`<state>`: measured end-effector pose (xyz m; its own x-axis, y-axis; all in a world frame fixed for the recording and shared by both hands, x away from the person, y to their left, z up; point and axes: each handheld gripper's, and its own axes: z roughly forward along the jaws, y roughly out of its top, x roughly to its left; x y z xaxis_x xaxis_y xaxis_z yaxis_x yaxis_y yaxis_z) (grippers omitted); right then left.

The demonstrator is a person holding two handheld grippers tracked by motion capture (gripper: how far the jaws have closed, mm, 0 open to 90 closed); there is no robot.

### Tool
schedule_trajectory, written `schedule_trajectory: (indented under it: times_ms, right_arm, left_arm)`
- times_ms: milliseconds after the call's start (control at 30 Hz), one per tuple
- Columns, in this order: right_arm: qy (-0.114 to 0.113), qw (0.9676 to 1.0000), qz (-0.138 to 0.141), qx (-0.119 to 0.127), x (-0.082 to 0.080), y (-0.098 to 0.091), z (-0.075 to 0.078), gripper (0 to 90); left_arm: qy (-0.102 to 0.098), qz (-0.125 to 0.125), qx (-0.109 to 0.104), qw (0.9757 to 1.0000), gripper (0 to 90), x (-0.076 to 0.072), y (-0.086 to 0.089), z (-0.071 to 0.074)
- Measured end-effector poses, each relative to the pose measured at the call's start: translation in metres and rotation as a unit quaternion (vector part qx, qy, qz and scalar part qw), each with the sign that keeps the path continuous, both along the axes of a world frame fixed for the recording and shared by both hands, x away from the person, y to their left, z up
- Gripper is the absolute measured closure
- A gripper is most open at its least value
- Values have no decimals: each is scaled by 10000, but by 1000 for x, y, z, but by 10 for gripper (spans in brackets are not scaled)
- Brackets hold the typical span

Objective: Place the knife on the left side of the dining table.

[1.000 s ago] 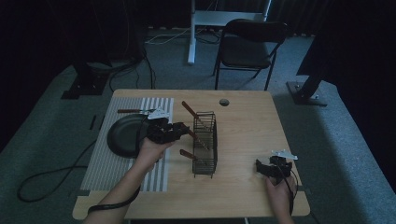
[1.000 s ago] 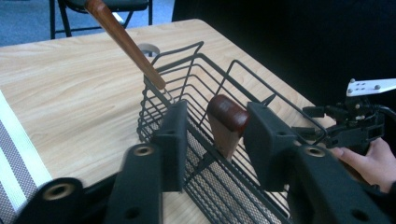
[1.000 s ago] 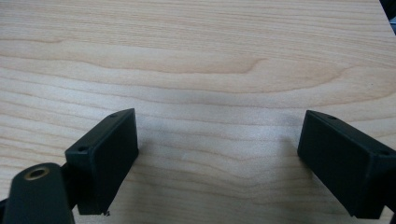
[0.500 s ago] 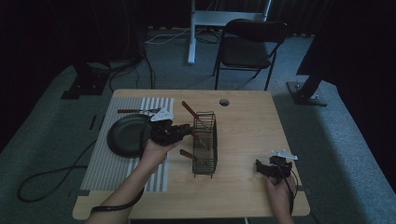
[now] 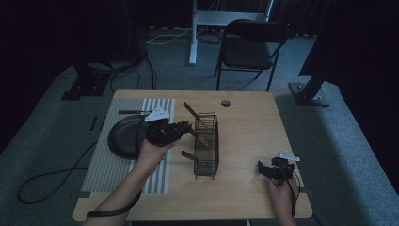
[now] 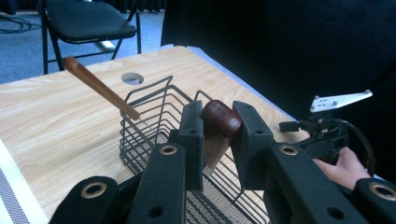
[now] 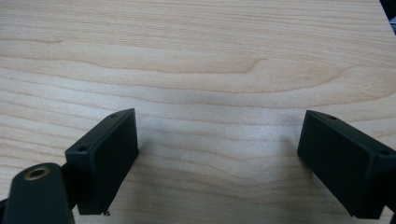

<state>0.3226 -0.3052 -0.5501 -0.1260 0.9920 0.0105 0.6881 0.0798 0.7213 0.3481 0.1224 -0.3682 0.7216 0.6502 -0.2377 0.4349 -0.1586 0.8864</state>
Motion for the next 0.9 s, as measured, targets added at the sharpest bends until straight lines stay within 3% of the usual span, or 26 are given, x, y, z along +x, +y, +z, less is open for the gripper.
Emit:
schedule_trajectory:
  times_ms: [300,900]
  right_arm:
    - [6,10000,2,-1,0,0,0,114]
    - [11,10000,2,-1,0,0,0,113]
  left_arm:
    - [-303,8,-131,9995,761,-16,9,29]
    - [-634,207,-363,9971,761,-35,42,63]
